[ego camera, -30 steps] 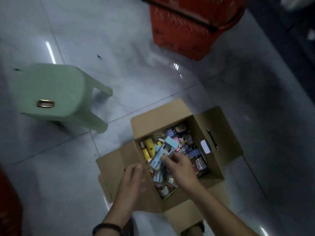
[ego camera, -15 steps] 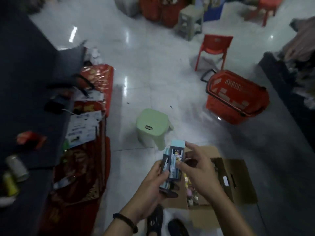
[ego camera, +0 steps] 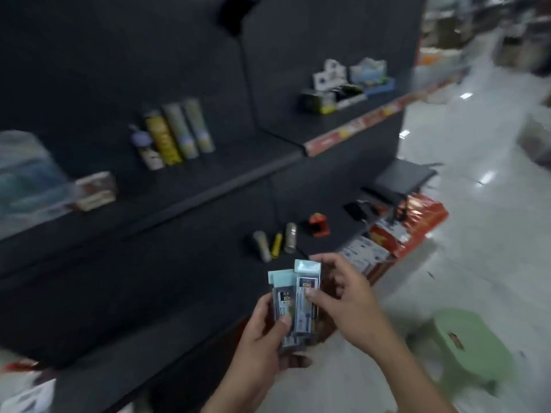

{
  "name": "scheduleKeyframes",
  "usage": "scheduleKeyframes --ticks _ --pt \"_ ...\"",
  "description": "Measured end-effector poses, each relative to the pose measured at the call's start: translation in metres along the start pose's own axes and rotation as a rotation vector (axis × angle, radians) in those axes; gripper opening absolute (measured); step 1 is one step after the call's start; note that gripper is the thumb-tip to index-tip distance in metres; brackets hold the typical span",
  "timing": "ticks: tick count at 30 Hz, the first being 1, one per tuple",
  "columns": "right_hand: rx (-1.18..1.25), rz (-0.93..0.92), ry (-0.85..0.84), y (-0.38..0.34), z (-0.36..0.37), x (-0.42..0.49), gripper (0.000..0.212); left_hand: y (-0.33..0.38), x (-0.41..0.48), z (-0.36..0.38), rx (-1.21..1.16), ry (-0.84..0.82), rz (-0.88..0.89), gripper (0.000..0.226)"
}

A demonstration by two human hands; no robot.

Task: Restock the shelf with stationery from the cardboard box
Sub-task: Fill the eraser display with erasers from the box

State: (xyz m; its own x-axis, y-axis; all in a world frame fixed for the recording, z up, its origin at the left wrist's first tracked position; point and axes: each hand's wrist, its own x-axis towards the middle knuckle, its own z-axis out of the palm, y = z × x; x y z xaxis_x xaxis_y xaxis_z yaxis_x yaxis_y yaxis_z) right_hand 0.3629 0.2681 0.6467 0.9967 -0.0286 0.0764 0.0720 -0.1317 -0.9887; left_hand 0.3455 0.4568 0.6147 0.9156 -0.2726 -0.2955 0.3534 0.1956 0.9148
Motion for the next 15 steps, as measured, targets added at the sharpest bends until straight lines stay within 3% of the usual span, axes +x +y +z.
scheduleKeyframes --ticks 7,15 --pt "-0.155 -0.223 -0.294 -0.094 0.205 0.063 0.044 0.087 -0.073 -0.176 -0.184 0.265 0.226 0.036" --pt "-0.079 -0.346 -0.515 -0.174 0.423 0.106 0.027 0.163 -0.139 -0.372 -0.171 0.512 0.455 0.033"
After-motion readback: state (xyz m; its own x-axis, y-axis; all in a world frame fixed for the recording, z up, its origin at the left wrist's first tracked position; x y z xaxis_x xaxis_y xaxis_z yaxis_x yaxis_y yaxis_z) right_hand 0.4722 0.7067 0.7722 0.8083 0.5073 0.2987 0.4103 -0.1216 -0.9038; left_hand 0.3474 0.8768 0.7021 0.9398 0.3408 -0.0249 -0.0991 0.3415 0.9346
